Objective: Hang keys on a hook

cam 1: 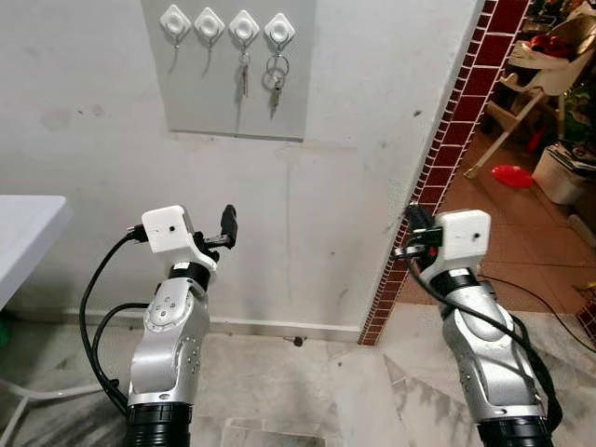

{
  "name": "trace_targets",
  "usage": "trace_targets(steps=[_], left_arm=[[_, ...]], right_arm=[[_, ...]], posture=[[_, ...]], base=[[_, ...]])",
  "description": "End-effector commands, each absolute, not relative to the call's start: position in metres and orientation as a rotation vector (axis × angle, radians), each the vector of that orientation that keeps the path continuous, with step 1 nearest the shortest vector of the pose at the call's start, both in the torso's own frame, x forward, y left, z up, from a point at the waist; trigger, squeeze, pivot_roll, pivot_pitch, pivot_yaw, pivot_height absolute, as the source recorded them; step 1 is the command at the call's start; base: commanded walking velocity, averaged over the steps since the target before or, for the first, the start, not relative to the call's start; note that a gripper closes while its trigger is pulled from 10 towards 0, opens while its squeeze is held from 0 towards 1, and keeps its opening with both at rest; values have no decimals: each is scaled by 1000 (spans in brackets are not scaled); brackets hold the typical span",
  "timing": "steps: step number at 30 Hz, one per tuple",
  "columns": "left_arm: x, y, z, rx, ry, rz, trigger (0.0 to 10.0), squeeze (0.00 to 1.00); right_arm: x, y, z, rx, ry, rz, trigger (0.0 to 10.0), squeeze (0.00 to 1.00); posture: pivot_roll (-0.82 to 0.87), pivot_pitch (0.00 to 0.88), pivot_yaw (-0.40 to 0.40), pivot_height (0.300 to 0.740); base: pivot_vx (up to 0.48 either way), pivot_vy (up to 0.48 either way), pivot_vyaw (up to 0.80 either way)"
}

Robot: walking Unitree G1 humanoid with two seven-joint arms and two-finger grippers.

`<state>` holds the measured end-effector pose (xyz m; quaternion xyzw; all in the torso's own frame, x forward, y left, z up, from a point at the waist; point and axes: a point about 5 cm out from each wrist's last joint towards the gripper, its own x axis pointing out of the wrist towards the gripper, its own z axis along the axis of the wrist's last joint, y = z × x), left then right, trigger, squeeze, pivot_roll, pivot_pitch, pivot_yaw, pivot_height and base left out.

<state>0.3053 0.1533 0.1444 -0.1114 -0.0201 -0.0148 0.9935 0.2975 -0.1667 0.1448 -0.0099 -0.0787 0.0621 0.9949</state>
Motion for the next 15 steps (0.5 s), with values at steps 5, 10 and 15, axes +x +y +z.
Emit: trace_targets(steps=[5, 10, 15], left_arm=[[302, 155, 151, -146, -69, -130, 10000, 0], [300, 167, 142, -95, -47, -149, 10000, 0], [301, 167, 142, -120, -52, -140, 10000, 0]], right_arm=[[300, -192, 149, -78, -169, 111, 10000, 0], [299, -207, 147, -118, -150, 112, 10000, 0], [299, -205, 146, -120, -147, 114, 10000, 0]], posture=[[27, 0, -41, 740], [22, 4, -36, 740], [17, 8, -32, 740]], base=[[0, 0, 0], [0, 0, 0], [0, 0, 0]])
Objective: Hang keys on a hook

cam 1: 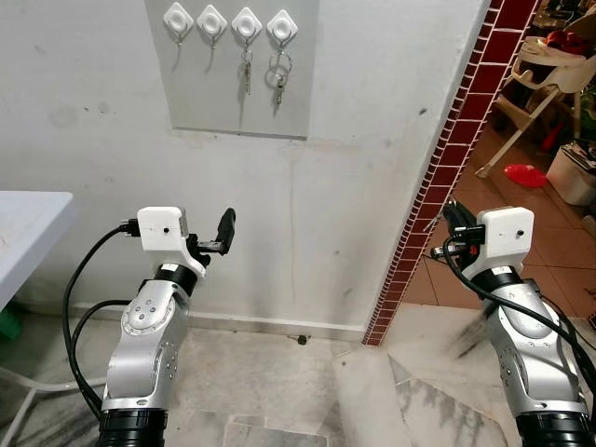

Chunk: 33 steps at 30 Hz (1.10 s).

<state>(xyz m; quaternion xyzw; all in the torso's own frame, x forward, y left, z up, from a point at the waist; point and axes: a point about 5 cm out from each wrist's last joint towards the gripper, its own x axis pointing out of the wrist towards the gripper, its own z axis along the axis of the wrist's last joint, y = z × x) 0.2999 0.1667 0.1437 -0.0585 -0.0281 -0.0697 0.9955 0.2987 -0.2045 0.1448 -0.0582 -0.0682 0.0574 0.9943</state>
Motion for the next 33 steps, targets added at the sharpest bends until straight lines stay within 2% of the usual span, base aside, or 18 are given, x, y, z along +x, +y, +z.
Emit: trace_targets(steps=[1, 10, 33], left_arm=[[302, 168, 144, -131, -56, -131, 10000, 0], [305, 173, 147, -156, -66, -109, 10000, 0], [309, 177, 150, -159, -73, -101, 10000, 0]], right_arm=[[299, -203, 146, -115, -148, 116, 10000, 0], [299, -193, 144, -99, -155, 138, 10000, 0], [298, -191, 144, -108, -157, 139, 10000, 0]], posture=[[18, 7, -31, 740], [24, 7, -29, 740], [21, 4, -28, 740]], base=[[0, 0, 0], [0, 73, 0], [0, 437, 0]])
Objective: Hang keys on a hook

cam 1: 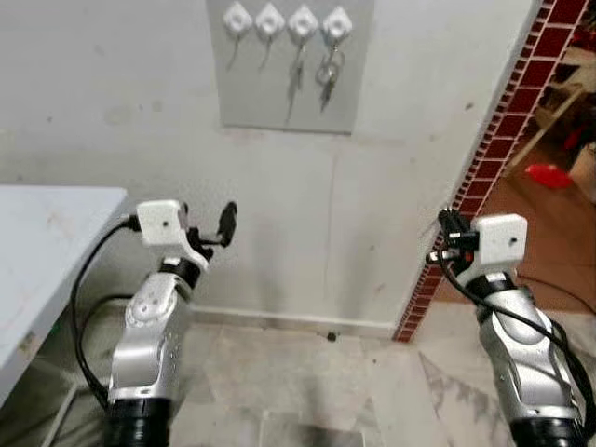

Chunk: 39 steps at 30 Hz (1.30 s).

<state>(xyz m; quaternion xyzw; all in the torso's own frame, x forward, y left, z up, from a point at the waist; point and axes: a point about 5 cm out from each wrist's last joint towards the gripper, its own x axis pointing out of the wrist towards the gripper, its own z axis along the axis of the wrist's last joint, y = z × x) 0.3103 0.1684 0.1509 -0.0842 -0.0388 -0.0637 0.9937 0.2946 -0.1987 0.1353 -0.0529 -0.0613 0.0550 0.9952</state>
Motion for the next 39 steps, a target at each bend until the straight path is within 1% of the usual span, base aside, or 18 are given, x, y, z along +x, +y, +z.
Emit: trace_targets(steps=[1, 7, 14, 20, 25, 39], left_arm=[[310, 178, 150, -158, -72, -101, 10000, 0], [310, 177, 150, -162, -71, -98, 10000, 0], [310, 174, 150, -165, -64, -91, 10000, 0], [310, 173, 149, -177, -57, -80, 10000, 0], [309, 170, 148, -182, -52, -70, 10000, 0], [307, 169, 148, -195, -48, -51, 10000, 0]], right_arm=[[298, -190, 143, -108, -157, 141, 10000, 0], [298, -189, 144, -111, -158, 148, 10000, 0], [297, -187, 145, -108, -169, 158, 10000, 0], [293, -179, 154, -78, -224, 232, 10000, 0], [291, -172, 156, -71, -237, 283, 10000, 0], [289, -171, 155, -77, -232, 307, 10000, 0]], posture=[[20, 3, -28, 740], [21, 0, -29, 740], [21, 0, -29, 740], [16, 0, -26, 740], [14, 0, -25, 740], [18, 0, -29, 740]], base=[[0, 420, 0], [0, 328, 0], [0, 0, 0], [0, 0, 0], [268, 0, 0], [297, 0, 0]])
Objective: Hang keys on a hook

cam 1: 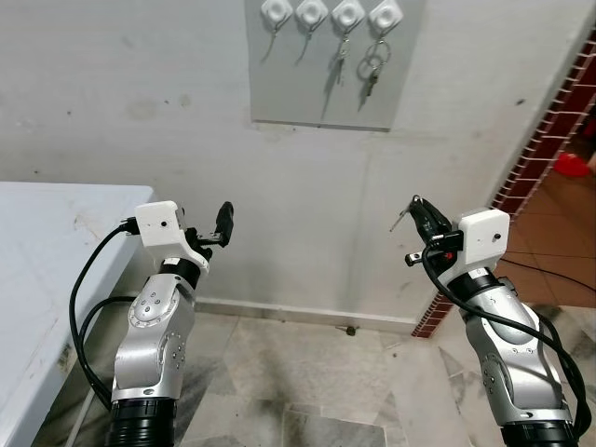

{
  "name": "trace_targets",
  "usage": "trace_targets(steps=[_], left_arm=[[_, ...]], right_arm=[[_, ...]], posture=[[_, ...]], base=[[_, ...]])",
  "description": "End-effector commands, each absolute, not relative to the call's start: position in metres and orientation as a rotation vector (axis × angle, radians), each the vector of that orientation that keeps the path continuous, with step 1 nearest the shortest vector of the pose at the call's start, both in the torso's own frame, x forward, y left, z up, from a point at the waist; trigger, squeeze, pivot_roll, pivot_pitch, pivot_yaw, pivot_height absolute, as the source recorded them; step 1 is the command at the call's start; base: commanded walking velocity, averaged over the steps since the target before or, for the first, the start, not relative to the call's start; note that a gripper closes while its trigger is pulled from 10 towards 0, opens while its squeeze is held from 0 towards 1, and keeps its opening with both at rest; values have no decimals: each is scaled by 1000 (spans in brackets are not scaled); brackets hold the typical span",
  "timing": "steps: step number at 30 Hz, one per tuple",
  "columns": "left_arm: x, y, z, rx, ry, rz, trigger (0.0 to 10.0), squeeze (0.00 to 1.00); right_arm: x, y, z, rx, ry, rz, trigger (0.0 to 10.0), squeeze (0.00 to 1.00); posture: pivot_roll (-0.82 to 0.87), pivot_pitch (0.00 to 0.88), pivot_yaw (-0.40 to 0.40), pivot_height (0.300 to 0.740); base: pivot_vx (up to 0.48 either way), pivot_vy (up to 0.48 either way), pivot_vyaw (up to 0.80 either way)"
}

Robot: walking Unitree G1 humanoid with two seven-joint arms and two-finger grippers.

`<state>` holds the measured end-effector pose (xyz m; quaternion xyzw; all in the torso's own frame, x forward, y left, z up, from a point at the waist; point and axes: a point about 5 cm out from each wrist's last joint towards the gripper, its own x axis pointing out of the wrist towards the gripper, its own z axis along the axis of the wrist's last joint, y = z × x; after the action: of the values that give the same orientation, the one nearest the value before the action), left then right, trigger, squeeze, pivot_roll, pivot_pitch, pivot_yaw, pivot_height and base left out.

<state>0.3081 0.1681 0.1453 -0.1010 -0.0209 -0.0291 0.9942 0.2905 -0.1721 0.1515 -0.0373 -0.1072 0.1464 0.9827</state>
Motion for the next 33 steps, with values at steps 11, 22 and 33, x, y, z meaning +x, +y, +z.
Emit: trace_targets(steps=[11, 22, 33], left_arm=[[307, 168, 148, -197, -46, -46, 10000, 0], [307, 168, 147, -202, -42, -39, 10000, 0], [306, 168, 147, -201, -38, -37, 10000, 0]], right_arm=[[288, -171, 155, -81, -228, 315, 10000, 0], [288, -171, 154, -84, -223, 321, 10000, 0], [289, -170, 154, -84, -220, 328, 10000, 0]], posture=[[19, 0, -30, 740], [20, 0, -33, 740], [22, 4, -35, 740]], base=[[310, 0, 0], [308, 0, 0], [305, 0, 0]])
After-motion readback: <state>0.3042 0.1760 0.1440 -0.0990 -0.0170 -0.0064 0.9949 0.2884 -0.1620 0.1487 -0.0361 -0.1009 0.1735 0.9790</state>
